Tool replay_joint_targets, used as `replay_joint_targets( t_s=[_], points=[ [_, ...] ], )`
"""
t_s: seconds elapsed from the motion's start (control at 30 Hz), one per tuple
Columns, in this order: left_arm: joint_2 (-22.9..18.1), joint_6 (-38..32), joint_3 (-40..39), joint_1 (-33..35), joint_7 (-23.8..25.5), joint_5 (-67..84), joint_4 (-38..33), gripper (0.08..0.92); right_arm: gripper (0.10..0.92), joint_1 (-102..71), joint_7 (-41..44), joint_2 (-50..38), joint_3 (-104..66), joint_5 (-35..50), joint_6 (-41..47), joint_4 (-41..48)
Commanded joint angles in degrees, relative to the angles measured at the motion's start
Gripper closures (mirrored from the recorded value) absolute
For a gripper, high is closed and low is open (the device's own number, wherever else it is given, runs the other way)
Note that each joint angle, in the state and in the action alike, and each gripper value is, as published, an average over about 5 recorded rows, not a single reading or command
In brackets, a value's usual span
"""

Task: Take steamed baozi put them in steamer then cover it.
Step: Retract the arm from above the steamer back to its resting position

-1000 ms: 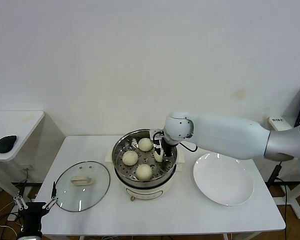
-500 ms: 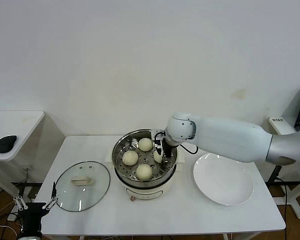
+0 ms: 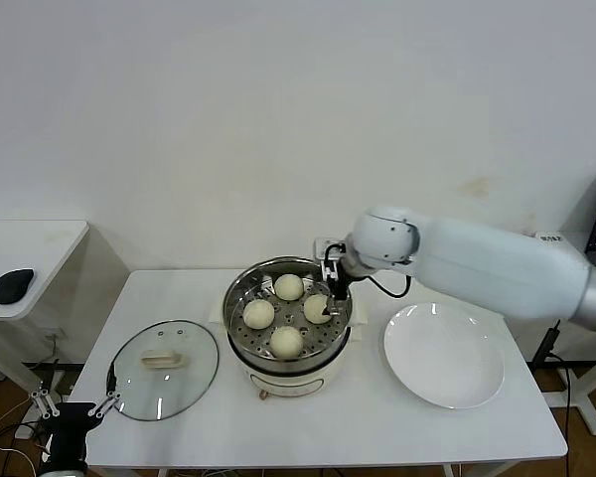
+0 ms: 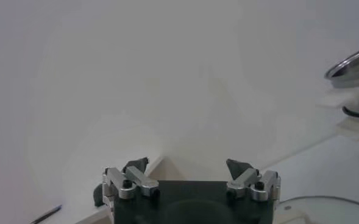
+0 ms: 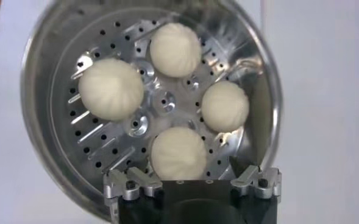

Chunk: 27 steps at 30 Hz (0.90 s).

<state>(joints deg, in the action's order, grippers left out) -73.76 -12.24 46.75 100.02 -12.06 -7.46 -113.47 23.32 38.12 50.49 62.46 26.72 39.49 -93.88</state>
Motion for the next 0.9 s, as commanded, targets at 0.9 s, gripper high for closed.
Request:
replay_joint_targets(
  t_s=[0.9],
  points=[
    [5.0,6.9,-4.1,-2.8,6.3,-15.6,3.6,0.177,0.203,-113.3,-20.7,28.3,-109.7,-15.2,-46.3,-19.2]
  ],
)
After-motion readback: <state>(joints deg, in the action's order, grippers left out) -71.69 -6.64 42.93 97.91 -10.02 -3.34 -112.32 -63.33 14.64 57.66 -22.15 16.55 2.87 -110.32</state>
